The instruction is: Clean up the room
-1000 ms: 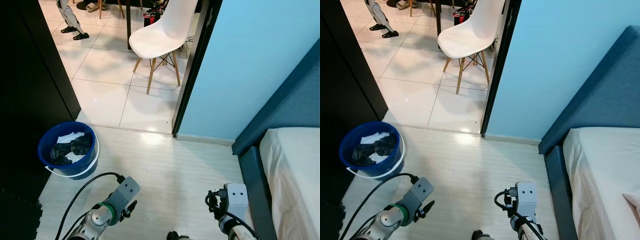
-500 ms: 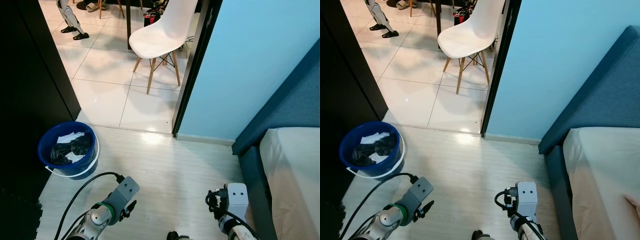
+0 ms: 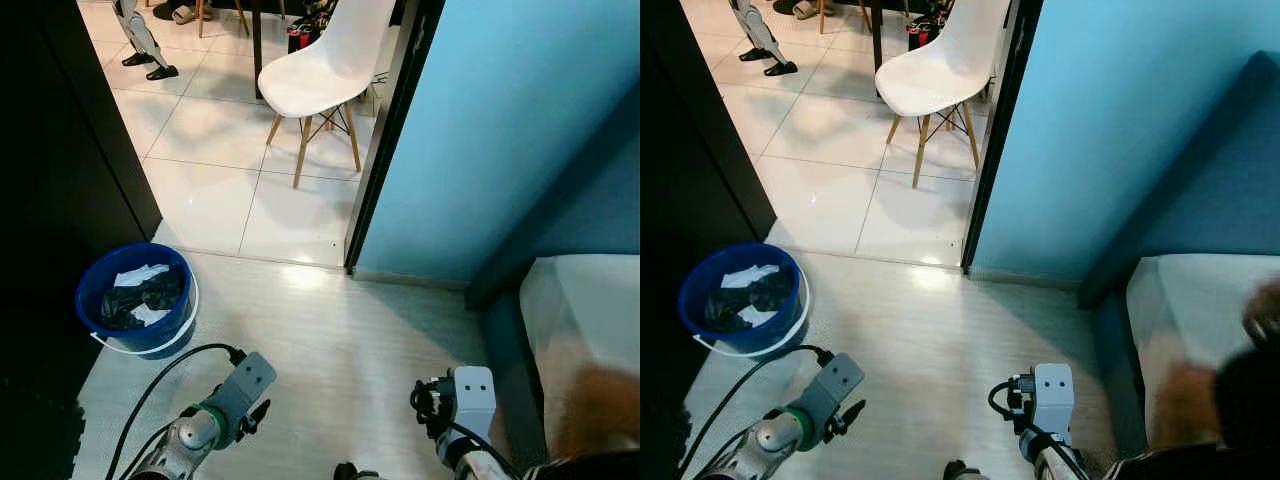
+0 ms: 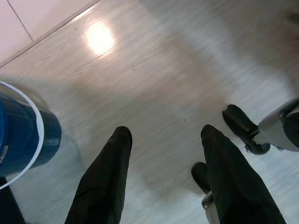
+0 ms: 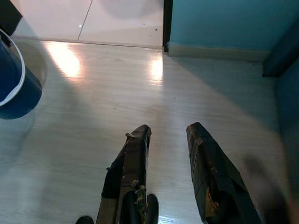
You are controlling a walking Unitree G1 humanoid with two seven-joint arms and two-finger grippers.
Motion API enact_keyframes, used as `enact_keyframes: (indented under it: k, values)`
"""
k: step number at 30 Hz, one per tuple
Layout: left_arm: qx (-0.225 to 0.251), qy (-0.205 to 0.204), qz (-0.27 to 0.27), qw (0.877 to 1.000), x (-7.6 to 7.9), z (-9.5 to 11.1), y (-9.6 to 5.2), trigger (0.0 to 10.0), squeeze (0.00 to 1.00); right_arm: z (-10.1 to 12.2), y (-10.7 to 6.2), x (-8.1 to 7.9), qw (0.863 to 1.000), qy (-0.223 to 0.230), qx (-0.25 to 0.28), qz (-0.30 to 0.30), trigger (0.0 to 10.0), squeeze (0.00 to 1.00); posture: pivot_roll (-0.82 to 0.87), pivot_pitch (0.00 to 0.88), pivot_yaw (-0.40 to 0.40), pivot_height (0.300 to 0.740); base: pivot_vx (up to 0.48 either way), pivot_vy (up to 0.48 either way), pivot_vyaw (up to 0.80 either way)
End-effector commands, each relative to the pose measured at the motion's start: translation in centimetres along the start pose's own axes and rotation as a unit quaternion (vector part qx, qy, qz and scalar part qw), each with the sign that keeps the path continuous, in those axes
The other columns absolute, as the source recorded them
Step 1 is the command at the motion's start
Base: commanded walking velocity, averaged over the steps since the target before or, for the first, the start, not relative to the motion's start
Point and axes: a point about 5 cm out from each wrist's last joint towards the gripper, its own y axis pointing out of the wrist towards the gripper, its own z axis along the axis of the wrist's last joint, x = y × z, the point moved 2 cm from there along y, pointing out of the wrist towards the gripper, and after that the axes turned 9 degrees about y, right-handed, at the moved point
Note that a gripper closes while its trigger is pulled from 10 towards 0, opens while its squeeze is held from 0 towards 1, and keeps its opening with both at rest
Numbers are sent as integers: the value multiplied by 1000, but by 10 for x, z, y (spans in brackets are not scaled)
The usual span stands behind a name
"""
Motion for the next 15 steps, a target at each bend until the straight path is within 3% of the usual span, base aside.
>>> enact_keyframes:
  k: [1, 15]
  values:
    - [-12, -12, -8, 1000, 7, -8, -2, 10000, 0, -8, -5, 5, 1000, 8, -15, -9, 10000, 0, -23, 111, 15, 722, 0, 0, 0]
    - [-9, 4, -2, 1000, 7, -7, -2, 10000, 0, -11, -4, 5, 1000, 11, -23, -9, 10000, 0, -23, 92, 15, 722, 0, 0, 0]
